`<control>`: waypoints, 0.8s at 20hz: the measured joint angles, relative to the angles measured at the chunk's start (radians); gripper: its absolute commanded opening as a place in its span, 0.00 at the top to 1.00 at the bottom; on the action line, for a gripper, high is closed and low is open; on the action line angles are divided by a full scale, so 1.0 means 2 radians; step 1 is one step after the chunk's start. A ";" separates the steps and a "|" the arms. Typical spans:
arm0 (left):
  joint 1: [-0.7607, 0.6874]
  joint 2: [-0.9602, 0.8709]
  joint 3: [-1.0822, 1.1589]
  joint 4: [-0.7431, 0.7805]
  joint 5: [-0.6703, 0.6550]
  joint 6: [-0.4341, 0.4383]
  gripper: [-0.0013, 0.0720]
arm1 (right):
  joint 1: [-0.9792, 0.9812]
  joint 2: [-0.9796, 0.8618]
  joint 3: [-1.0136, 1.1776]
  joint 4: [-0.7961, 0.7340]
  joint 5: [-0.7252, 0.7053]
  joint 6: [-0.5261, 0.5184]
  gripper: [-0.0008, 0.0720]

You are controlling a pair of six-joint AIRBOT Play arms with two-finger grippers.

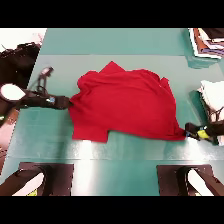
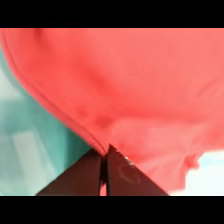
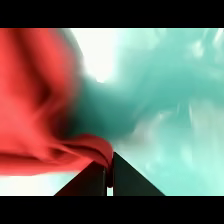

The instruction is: Fold the shirts.

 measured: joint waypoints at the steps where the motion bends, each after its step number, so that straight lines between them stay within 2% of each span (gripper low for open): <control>1: 0.000 0.021 0.026 0.002 -0.004 -0.001 0.95 | 0.002 0.018 0.032 0.009 -0.003 0.000 0.96; 7: 0.000 0.105 0.304 0.013 -0.017 -0.019 0.95 | 0.010 0.094 0.311 0.061 -0.066 -0.001 0.96; 10: 0.000 0.117 0.457 0.013 -0.009 -0.022 0.95 | 0.010 0.105 0.456 0.044 -0.088 -0.005 0.96; 13: 0.000 0.122 0.573 0.013 0.008 -0.026 0.95 | 0.010 0.098 0.584 0.011 -0.075 -0.007 0.96; 16: 0.000 0.121 0.625 0.015 0.014 -0.038 0.95 | 0.010 0.069 0.689 -0.014 -0.016 -0.008 0.96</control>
